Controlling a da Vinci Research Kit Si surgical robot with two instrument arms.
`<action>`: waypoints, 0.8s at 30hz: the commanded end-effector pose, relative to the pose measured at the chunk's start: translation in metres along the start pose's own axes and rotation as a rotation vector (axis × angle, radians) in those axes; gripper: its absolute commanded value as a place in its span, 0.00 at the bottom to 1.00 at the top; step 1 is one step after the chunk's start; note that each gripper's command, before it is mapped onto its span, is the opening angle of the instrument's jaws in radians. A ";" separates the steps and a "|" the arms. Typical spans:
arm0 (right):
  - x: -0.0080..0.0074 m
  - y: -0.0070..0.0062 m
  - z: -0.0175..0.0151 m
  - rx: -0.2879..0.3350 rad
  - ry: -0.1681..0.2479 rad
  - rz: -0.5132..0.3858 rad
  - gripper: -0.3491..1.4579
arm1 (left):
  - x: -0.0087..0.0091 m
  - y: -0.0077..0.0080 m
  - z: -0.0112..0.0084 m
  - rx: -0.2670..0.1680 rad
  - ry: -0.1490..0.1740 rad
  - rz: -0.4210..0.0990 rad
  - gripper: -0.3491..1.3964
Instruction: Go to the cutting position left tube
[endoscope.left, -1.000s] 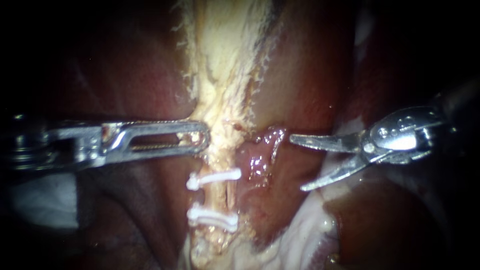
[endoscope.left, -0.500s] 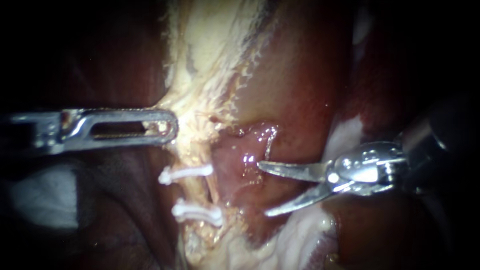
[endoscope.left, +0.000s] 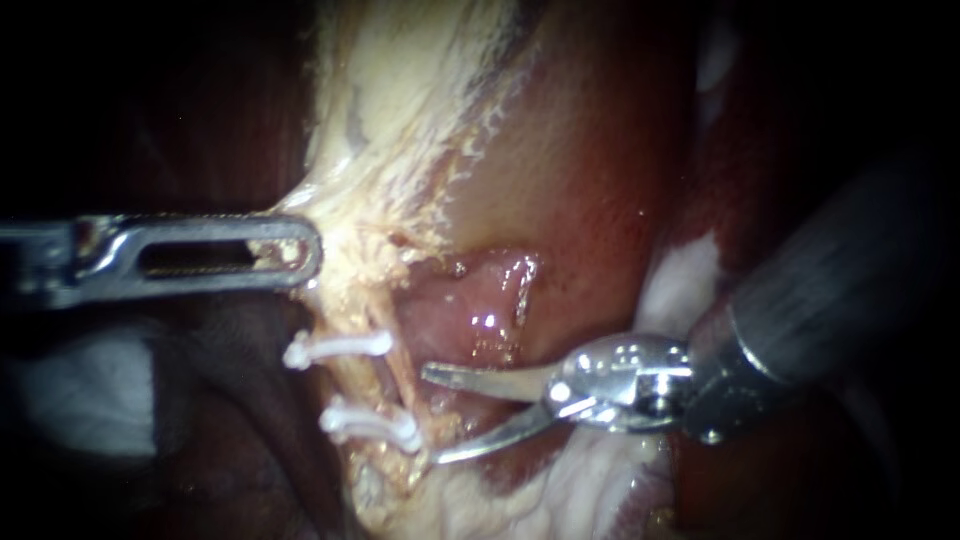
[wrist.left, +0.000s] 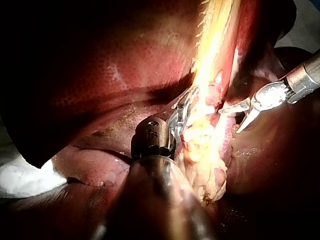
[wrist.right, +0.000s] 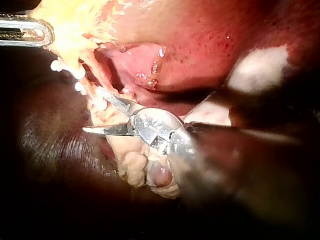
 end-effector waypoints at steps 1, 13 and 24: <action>0.0000 0.0002 0.0005 0.004 -0.001 0.009 0.98 | 0.0001 -0.0001 -0.0001 -0.002 0.000 0.000 0.00; 0.0000 0.0017 0.0029 0.013 -0.006 0.040 0.98 | 0.0010 -0.0011 -0.0002 -0.001 -0.001 -0.001 0.00; -0.0001 0.0021 0.0031 0.011 -0.005 0.046 0.98 | 0.0016 -0.0019 -0.0002 0.006 0.003 -0.001 0.00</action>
